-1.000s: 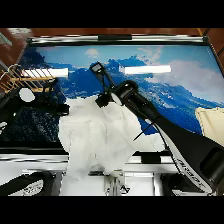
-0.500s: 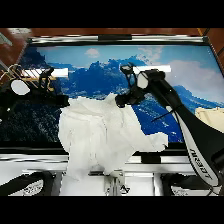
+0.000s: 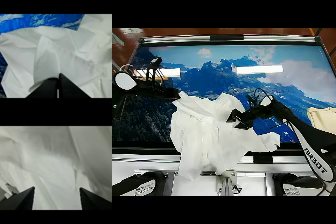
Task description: Fold the shirts.
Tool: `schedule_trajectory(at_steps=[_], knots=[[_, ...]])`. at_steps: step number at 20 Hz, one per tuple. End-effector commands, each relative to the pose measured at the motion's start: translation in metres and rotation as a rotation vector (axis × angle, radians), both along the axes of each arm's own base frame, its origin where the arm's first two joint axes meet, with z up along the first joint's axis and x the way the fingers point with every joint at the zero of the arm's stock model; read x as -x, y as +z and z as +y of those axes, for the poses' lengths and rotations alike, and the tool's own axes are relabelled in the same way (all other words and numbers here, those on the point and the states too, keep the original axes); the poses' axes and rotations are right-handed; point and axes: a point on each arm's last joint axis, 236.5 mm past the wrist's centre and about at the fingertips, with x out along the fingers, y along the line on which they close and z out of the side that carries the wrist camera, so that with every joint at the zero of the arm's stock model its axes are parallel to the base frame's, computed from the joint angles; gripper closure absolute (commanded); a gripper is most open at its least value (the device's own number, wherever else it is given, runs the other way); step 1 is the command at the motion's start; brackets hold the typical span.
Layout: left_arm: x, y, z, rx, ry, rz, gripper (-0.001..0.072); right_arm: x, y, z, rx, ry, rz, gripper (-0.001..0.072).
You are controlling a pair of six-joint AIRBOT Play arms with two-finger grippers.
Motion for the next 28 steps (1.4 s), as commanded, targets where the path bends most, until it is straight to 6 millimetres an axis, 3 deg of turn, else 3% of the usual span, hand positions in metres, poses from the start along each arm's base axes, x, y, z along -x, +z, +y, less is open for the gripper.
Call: schedule_trajectory(at_steps=[1, 5, 6, 8, 9, 10, 14, 17, 21, 25, 28], knots=[[-0.001, 0.002, 0.0, -0.008, -0.019, -0.013, 0.0659, -0.009, -0.017, 0.001, -0.007, -0.113, 0.029, 0.0067], [-0.001, 0.002, 0.0, -0.009, -0.019, -0.014, 0.0659, -0.002, -0.037, 0.022, -0.015, -0.097, 0.044, 0.0073], [-0.001, 0.002, 0.0, -0.008, -0.019, -0.013, 0.0659, -0.01, -0.037, 0.026, -0.018, -0.122, 0.014, 0.0145], [-0.001, 0.002, 0.0, -0.009, -0.019, -0.014, 0.0659, -0.026, -0.03, 0.033, -0.054, -0.192, -0.013, 0.0354], [-0.001, 0.001, 0.001, -0.014, -0.019, -0.015, 0.0659, -0.032, -0.023, 0.037, -0.094, -0.217, -0.01, 0.0527], [-0.001, 0.0, 0.004, -0.031, -0.02, -0.016, 0.0659, -0.034, -0.01, 0.042, -0.146, -0.207, -0.016, 0.0645], [-0.004, -0.009, 0.031, -0.163, -0.02, -0.03, 0.0659, -0.039, 0.059, 0.039, -0.287, -0.103, -0.107, 0.0645], [-0.005, -0.012, 0.043, -0.223, -0.02, -0.035, 0.0659, -0.054, 0.087, 0.018, -0.312, -0.164, -0.142, 0.0645], [-0.006, -0.021, 0.063, -0.314, -0.02, -0.037, 0.0659, -0.066, 0.075, -0.003, -0.268, -0.249, -0.083, 0.0645], [0.01, -0.059, 0.093, -0.378, 0.043, 0.052, 0.066, -0.076, 0.074, -0.019, -0.266, -0.302, -0.071, 0.0646], [0.015, -0.078, 0.086, -0.313, 0.103, 0.082, 0.066, -0.062, 0.066, -0.02, -0.229, -0.285, -0.001, 0.0646]])
